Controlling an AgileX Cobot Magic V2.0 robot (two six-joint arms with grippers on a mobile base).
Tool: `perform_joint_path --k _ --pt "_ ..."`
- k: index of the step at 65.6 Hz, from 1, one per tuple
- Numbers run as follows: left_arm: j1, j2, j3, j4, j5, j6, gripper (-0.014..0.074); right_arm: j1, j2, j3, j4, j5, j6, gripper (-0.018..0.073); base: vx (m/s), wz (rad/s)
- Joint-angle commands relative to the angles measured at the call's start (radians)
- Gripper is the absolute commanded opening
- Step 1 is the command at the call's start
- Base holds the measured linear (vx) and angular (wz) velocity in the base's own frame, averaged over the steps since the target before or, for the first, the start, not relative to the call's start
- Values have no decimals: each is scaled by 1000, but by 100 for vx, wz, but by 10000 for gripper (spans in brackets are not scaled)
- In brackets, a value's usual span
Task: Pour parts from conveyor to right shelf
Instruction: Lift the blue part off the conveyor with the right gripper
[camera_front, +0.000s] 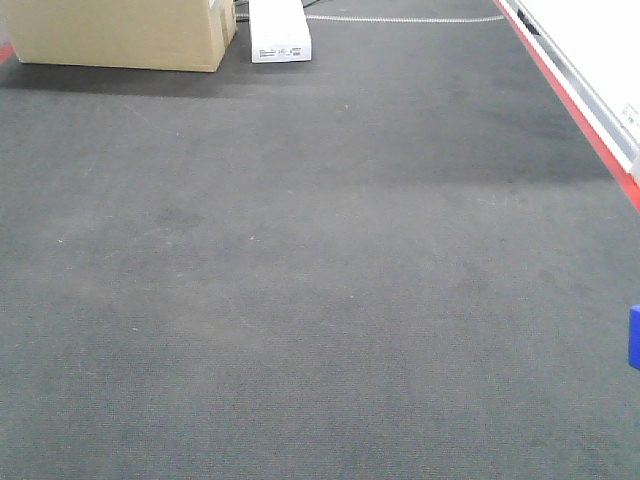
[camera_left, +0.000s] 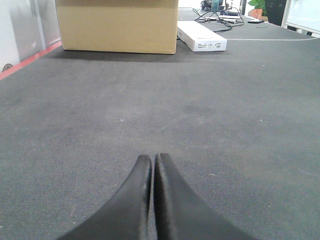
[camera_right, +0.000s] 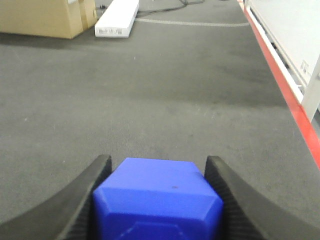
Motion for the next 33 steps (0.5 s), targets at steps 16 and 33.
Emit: perform_joint_path --k 16,33 --pt "3 -12 -19 -8 -71 -8 -6 0 6 -29 1 -67 0 -5 0 0" --pt "3 -12 -19 -8 -71 -8 -6 0 6 -29 1 -67 0 -5 0 0"
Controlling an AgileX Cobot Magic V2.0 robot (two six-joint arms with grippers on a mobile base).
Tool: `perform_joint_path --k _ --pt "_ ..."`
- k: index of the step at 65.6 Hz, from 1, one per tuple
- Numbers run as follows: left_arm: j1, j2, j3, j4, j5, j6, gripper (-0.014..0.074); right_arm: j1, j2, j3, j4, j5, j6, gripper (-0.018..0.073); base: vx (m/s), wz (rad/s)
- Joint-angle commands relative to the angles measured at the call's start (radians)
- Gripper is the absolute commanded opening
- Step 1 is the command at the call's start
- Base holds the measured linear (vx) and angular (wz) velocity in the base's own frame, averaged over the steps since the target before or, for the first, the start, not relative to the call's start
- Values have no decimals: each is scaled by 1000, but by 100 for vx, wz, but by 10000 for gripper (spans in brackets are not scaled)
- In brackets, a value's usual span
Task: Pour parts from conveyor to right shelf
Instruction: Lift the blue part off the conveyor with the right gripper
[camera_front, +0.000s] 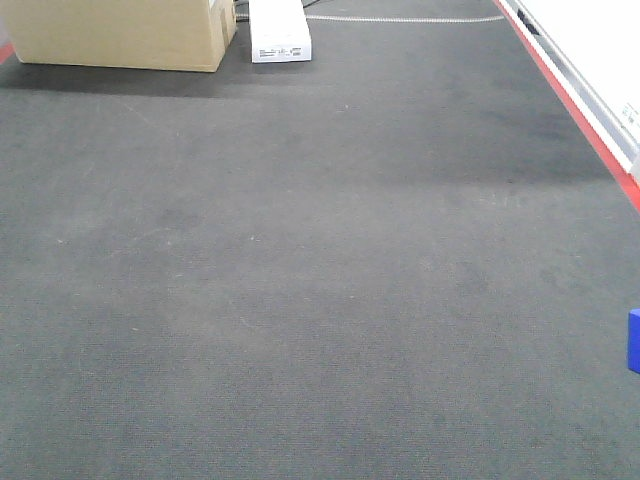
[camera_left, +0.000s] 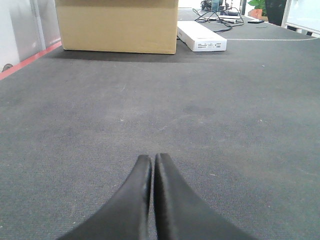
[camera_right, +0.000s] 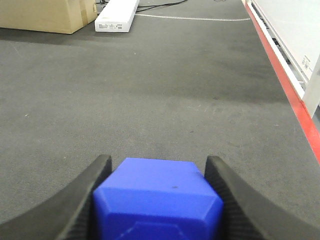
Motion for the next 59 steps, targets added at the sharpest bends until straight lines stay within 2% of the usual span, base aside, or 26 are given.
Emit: perform_joint_path --k 1,59 --pt "3 -12 -19 -8 -71 -8 -6 0 6 -29 1 -75 0 -5 0 0" --pt "3 -12 -19 -8 -71 -8 -6 0 6 -29 1 -75 0 -5 -2 0"
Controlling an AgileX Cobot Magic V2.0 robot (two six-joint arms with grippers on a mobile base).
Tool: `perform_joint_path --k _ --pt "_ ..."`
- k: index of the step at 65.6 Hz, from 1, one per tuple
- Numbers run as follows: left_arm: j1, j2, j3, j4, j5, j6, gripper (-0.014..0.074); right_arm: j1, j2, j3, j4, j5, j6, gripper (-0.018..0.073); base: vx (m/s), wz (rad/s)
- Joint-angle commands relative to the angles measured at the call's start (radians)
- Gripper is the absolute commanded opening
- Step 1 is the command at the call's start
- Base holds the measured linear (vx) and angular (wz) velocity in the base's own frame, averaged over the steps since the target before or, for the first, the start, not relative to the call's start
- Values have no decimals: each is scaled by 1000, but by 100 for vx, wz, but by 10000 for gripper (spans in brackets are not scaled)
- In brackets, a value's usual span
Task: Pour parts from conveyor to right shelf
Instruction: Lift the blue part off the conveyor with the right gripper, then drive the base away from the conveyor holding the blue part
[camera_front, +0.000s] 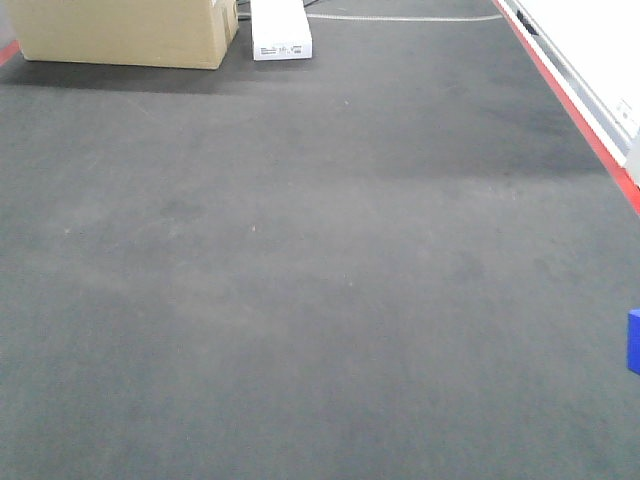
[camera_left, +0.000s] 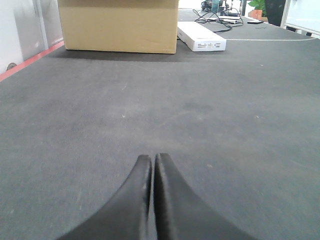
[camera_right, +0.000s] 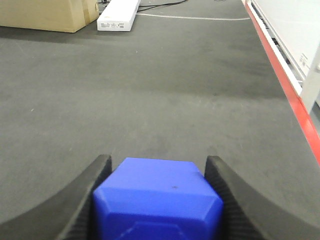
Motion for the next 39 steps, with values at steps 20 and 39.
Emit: perform_joint_path --k 20,39 --pt "3 -12 -19 -8 -71 -8 -6 0 6 -29 1 -76 0 -5 -28 -11" --pt "3 -12 -19 -8 -71 -8 -6 0 6 -29 0 -76 0 -5 -40 -40"
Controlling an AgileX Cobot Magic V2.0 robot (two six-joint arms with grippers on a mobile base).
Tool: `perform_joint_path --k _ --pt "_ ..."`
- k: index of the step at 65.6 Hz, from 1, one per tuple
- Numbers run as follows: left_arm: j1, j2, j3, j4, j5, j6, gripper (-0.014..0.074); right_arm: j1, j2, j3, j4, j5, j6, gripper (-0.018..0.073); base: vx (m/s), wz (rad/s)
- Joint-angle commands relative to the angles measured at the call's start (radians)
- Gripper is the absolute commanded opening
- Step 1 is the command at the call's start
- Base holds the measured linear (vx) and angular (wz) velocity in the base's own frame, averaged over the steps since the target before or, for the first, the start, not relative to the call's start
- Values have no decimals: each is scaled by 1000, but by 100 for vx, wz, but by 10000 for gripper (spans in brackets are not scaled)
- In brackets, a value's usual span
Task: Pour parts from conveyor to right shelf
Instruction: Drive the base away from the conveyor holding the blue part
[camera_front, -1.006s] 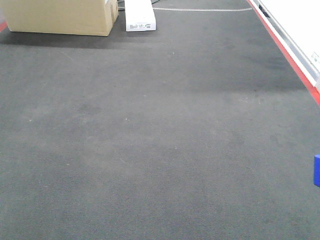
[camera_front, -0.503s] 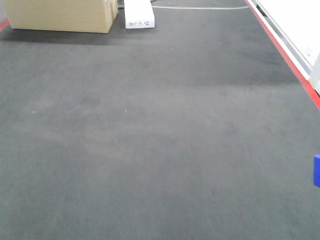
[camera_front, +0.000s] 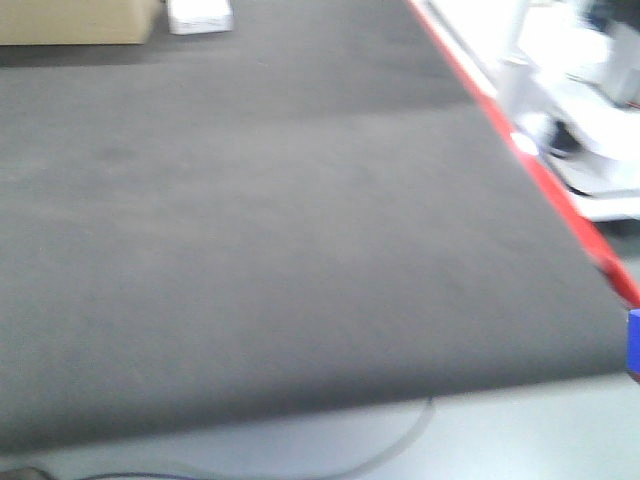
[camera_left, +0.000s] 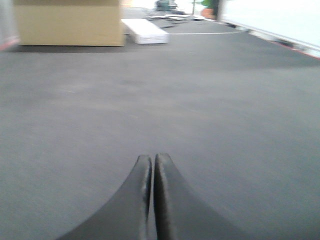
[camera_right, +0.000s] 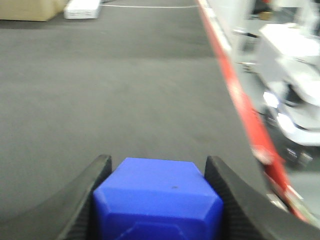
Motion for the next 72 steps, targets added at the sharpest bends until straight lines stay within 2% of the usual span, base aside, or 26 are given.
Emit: perform_joint_path --k 1,53,72 --pt "3 -12 -19 -8 -71 -8 -6 0 6 -29 0 -77 0 -5 -44 -55" --pt "3 -12 -19 -8 -72 -8 -6 0 6 -29 0 -74 0 -5 -46 -52" --pt "3 -12 -19 -8 -72 -8 -6 0 6 -29 0 -74 0 -5 -40 -75"
